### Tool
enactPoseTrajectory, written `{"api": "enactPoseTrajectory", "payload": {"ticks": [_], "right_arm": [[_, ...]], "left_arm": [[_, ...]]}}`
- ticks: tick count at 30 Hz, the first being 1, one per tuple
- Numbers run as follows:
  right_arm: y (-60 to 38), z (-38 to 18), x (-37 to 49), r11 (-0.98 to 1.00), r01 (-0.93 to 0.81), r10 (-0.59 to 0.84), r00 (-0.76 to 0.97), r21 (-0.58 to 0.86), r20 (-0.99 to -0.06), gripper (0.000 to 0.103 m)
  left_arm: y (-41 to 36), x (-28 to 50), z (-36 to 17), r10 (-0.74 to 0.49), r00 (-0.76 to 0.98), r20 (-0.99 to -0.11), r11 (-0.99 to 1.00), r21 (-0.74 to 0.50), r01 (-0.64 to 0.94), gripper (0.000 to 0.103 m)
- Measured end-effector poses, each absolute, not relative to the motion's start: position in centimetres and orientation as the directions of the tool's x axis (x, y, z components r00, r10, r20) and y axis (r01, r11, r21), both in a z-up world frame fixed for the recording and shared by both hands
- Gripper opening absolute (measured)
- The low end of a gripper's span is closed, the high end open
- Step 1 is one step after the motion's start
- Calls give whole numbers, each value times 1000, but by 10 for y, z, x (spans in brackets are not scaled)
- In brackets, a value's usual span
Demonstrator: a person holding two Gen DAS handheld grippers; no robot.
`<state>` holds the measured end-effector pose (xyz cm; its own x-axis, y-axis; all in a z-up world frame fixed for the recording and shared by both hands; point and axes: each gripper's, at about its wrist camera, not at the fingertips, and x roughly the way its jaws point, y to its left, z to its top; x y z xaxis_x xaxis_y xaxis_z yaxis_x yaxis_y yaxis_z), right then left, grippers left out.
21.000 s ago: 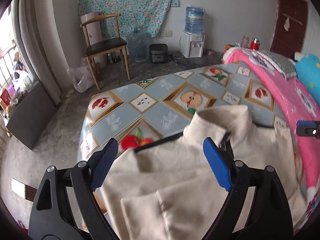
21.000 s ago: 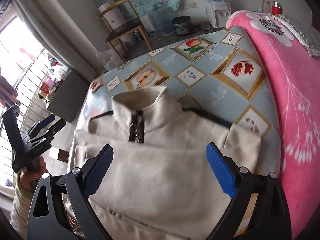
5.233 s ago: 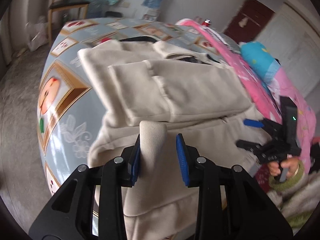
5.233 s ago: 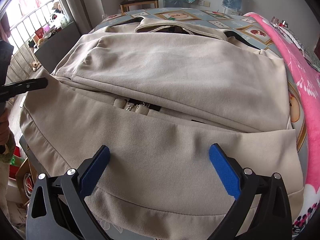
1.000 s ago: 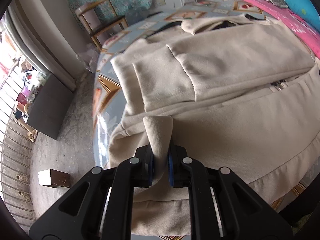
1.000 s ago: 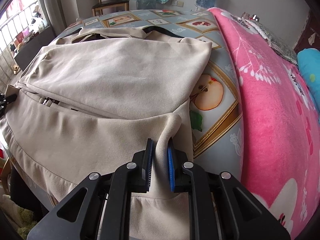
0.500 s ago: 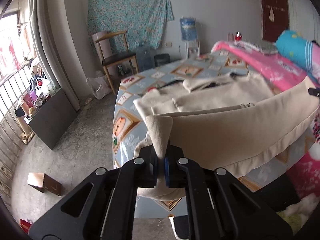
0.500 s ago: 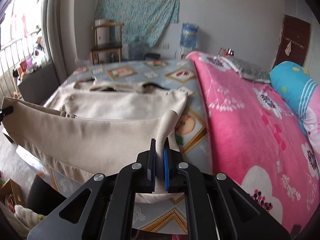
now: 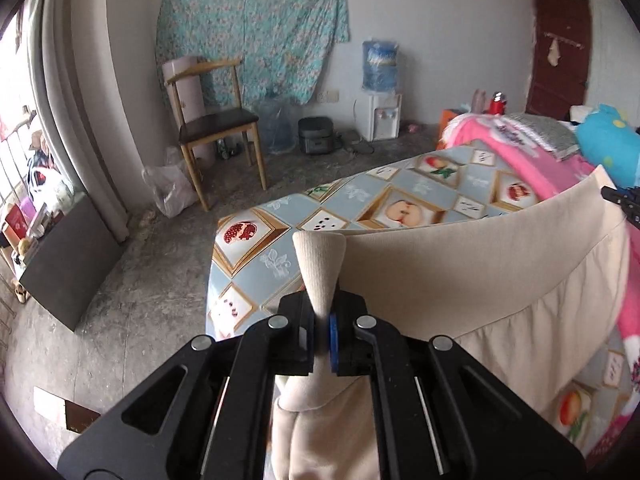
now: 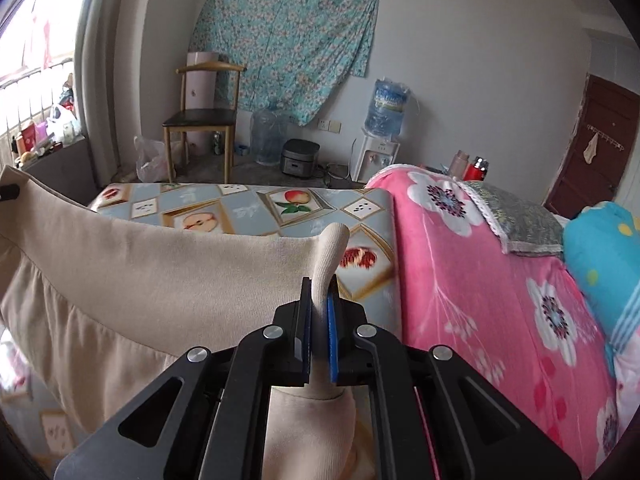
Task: Fold large clothes
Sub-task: 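Lift the jacket hem with both tools and fold it over the jacket body, then lay the hem down on the folded jacket and open both tools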
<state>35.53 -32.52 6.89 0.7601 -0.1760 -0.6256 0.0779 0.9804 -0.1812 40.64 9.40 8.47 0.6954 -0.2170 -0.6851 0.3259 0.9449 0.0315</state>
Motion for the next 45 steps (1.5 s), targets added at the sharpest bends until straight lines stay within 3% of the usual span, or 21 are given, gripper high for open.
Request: {"api": "enactPoseTrajectory", "payload": {"ticks": [6, 9, 15, 16, 20, 25, 29, 33, 36, 37, 38, 40, 42, 45], "right_arm": [[-341, -23, 442, 983, 81, -178, 593, -162, -785, 6], [-362, -44, 456, 966, 170, -256, 519, -195, -816, 8], [-420, 4, 406, 939, 341, -244, 581, -40, -776, 12], [-420, 13, 391, 944, 330, -219, 608, -9, -763, 12], [-379, 28, 329, 986, 149, -49, 677, 72, -734, 32], [-336, -3, 267, 989, 6, 112, 616, 146, -780, 32], [-340, -56, 251, 987, 75, 81, 519, 140, -851, 28], [-337, -25, 230, 981, 149, 16, 573, 124, -819, 27], [-314, 1, 203, 982, 133, 17, 632, 131, -775, 34], [-306, 5, 196, 983, 133, 11, 646, 127, -763, 45], [-292, 10, 184, 983, 130, 8, 664, 126, -748, 59], [-266, 15, 160, 984, 117, 16, 689, 133, -725, 70], [-245, 17, 148, 985, 102, 31, 695, 141, -718, 75], [-213, 21, 127, 986, 101, 25, 695, 132, -719, 85]], "left_arm": [[71, 492, -14, -128, 529, -839, 951, 47, 305, 6], [80, 503, -43, -126, 470, -873, 962, 8, 273, 21], [136, 485, -10, -86, 567, -819, 993, -22, 119, 21], [138, 479, -4, -85, 583, -808, 992, -15, 124, 21], [134, 429, 20, -192, 592, -783, 966, -46, 253, 21], [117, 364, -10, -236, 503, -831, 942, -69, 328, 21], [129, 346, -45, -191, 487, -852, 963, -68, 259, 22], [142, 331, -29, -197, 512, -836, 972, -99, 212, 21], [140, 304, -10, -202, 540, -817, 969, -88, 229, 23], [136, 293, -5, -209, 541, -815, 968, -91, 236, 24], [132, 281, -2, -222, 539, -813, 965, -103, 242, 31], [118, 255, 4, -244, 538, -807, 959, -119, 257, 49], [105, 227, 10, -257, 556, -790, 956, -123, 267, 73], [80, 185, 20, -253, 596, -762, 955, -99, 280, 84]]}}
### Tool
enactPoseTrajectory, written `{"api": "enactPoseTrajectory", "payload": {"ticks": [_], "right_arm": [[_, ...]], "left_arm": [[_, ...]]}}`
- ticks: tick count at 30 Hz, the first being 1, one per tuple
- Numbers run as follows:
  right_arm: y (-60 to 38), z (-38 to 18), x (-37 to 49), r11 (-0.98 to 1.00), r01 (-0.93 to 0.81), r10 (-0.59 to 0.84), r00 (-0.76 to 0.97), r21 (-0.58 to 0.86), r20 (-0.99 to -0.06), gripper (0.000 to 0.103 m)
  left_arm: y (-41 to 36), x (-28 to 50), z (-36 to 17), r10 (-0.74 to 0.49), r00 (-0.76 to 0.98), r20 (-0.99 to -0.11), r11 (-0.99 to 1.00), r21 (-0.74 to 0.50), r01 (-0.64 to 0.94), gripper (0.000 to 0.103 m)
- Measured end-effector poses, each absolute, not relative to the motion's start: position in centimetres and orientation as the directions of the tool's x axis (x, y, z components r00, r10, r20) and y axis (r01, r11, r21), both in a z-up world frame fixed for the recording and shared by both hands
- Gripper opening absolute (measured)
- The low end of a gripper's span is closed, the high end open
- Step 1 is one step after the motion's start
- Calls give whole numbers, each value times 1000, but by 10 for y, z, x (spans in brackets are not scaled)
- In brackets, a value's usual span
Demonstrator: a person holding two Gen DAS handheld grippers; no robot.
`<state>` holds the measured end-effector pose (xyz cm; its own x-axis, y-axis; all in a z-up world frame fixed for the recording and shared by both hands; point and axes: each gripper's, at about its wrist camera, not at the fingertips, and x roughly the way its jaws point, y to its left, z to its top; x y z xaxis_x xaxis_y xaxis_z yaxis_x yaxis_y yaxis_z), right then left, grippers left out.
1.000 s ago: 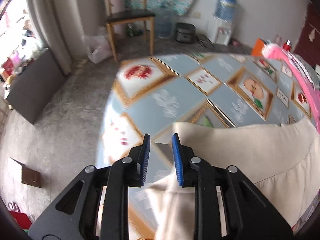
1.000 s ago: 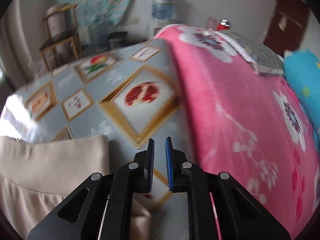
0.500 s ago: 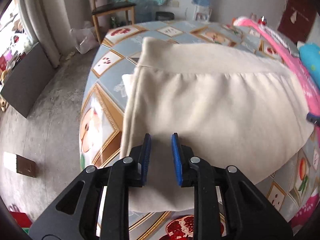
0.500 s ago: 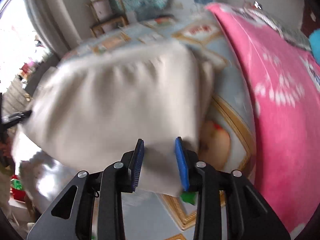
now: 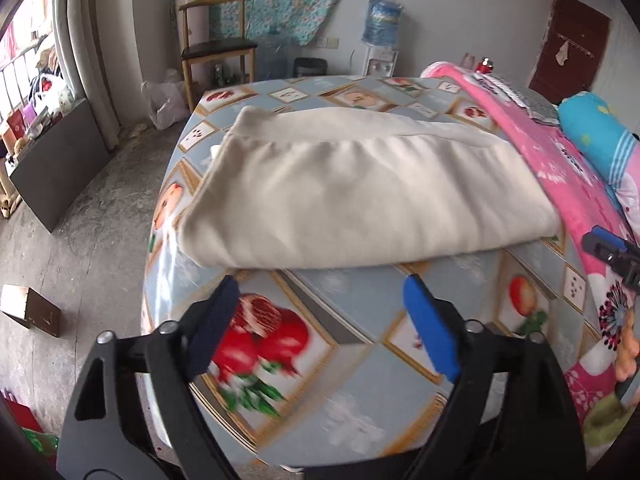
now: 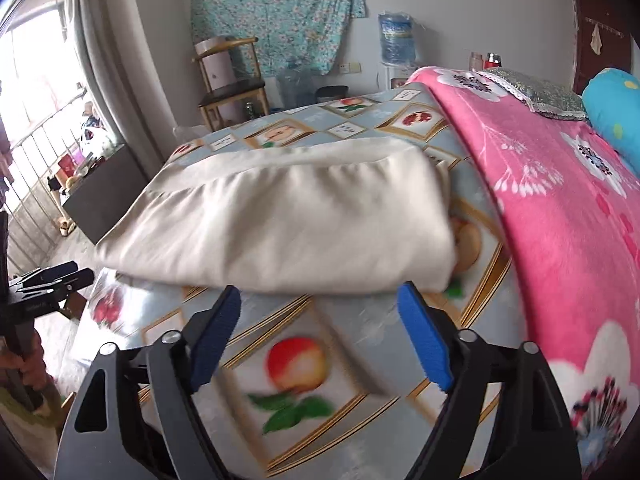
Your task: Fold large clothes
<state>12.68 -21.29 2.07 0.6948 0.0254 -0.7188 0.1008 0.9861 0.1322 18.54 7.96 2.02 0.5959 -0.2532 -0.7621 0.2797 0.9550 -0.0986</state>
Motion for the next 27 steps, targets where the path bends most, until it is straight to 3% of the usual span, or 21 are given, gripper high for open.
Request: {"api": "enactPoseTrajectory", "payload": {"ticks": [6, 10, 16, 27], "right_arm": [[-181, 41, 100, 990, 134, -67, 732, 46, -678, 97], [-174, 56, 90, 983, 184, -159, 772, -23, -616, 97], [-175, 65, 91, 972, 226, -214, 765, -58, -607, 97], [-176, 51, 103, 970, 241, -208, 723, -42, -658, 97]], "left_arm": [[37, 143, 43, -193, 679, -708, 972, -45, 230, 95], [21, 136, 54, -102, 711, -696, 985, 30, 171, 95], [18, 130, 72, -27, 771, -637, 991, 84, 104, 95], [10, 142, 55, 5, 703, -712, 993, 89, 83, 95]]}}
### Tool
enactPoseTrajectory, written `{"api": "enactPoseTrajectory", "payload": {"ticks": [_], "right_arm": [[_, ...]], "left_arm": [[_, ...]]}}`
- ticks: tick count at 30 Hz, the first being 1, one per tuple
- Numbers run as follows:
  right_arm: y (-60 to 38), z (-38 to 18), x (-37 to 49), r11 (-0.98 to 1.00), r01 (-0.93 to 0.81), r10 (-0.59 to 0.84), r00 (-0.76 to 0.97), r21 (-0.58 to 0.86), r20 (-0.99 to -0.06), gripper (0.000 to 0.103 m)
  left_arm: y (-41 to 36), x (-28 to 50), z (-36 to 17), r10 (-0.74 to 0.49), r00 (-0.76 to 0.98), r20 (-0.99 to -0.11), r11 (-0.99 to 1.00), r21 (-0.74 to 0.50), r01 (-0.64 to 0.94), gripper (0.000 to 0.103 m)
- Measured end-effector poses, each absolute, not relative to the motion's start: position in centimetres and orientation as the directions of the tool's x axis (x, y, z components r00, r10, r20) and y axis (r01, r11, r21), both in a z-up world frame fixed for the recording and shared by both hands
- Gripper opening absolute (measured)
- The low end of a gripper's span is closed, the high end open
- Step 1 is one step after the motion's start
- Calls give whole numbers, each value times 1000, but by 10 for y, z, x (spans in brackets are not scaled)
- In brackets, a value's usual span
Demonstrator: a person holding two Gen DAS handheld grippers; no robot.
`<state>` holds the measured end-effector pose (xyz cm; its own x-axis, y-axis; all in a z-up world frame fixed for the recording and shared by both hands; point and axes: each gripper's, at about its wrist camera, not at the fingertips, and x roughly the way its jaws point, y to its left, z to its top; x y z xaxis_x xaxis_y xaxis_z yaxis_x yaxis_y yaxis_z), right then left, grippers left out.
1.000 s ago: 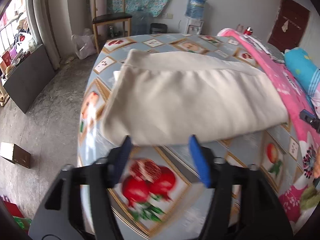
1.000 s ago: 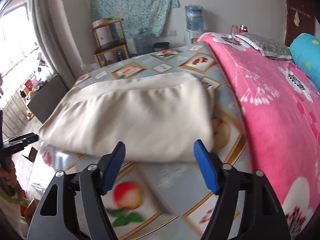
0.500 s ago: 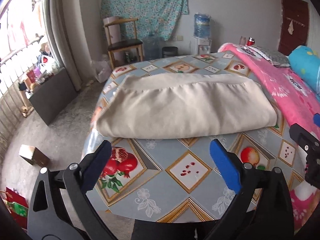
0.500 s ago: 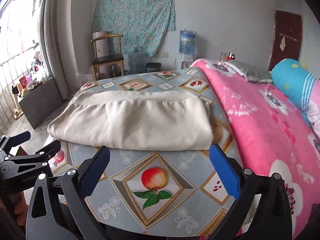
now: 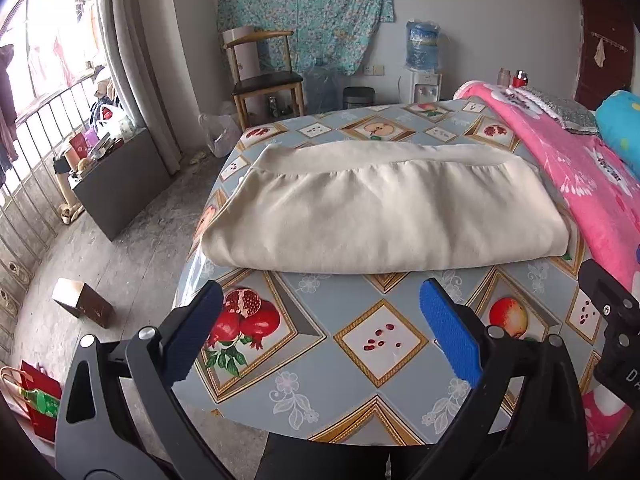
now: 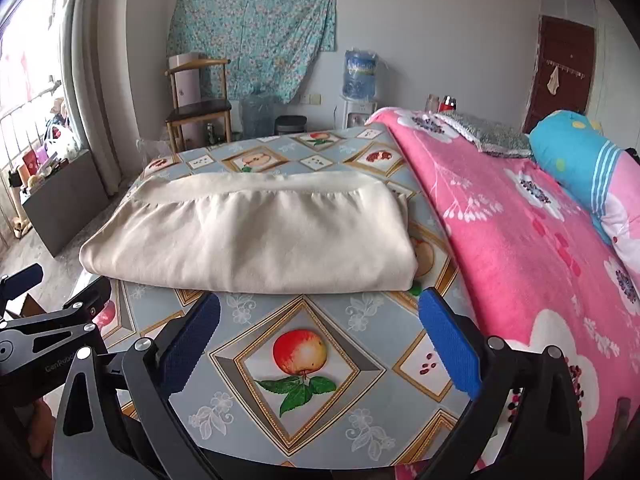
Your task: Fold large clothes
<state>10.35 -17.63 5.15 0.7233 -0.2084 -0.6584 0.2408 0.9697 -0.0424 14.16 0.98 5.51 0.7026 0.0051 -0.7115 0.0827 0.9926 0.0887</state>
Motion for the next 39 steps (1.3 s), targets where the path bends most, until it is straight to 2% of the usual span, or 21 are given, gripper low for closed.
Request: {"api": "enactPoseTrajectory", "payload": {"ticks": [12, 39], "right_arm": [[-174, 28, 121, 974, 220, -198, 674, -62, -711, 97], [-172, 33, 118, 971, 223, -219, 679, -87, -701, 97]], "left_arm": [[10, 157, 32, -16, 625, -781, 992, 67, 109, 95], [7, 155, 31, -60, 614, -787, 989, 38, 145, 95]]}}
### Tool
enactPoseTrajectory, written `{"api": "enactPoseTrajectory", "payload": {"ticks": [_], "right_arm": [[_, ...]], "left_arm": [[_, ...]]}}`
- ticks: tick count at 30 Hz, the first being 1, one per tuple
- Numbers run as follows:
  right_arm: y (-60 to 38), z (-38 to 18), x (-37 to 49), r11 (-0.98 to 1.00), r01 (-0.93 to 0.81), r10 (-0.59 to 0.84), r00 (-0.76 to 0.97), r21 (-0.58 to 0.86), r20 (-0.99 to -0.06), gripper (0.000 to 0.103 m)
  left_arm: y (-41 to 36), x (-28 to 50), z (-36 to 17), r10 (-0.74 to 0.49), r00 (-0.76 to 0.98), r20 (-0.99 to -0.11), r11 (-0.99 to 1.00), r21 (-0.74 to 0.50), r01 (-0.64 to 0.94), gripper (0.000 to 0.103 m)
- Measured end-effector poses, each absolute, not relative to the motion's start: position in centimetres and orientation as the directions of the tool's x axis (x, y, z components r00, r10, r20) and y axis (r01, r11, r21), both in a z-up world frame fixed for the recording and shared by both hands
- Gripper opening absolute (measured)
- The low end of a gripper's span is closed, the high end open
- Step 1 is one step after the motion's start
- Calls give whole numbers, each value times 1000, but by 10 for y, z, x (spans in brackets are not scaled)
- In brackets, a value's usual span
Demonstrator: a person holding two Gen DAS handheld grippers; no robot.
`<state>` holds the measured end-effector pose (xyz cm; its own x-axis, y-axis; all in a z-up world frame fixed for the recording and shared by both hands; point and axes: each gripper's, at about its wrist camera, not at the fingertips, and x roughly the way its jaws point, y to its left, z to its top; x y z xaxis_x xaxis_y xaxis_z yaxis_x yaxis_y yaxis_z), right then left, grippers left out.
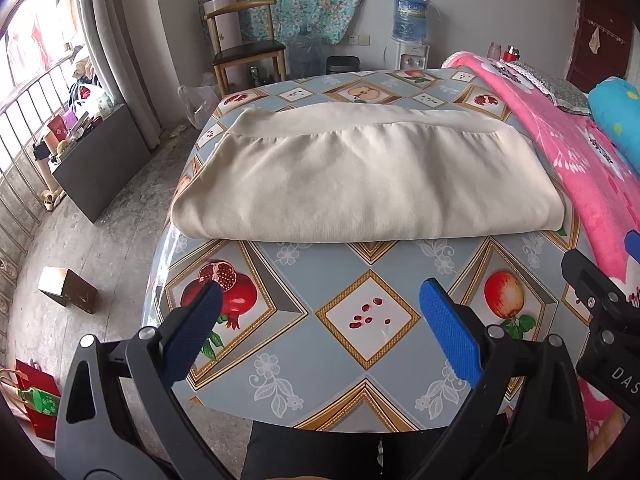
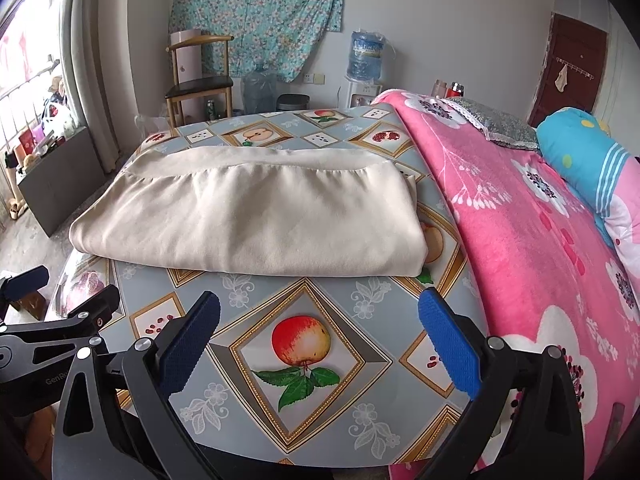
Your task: Fold large clothes
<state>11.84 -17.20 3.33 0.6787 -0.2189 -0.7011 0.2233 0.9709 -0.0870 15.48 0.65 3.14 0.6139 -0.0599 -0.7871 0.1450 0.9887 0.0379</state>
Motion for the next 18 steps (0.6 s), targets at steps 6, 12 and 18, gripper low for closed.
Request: {"api": "enactPoseTrajectory", "payload": {"ticks": [6, 12, 18], "right_arm": [[-170, 33, 119, 973, 215, -215, 679, -89, -702, 97], [-169, 31, 120, 973, 213, -215, 675, -93, -706, 97], [-170, 29, 122, 972, 216, -216, 664, -93, -715, 97]], "left_arm": [[7, 155, 30, -56, 615, -787, 989, 40, 141, 95], [8, 157, 29, -53, 610, -790, 989, 41, 139, 95], [8, 158, 27, -57, 607, -793, 990, 36, 140, 95]]}}
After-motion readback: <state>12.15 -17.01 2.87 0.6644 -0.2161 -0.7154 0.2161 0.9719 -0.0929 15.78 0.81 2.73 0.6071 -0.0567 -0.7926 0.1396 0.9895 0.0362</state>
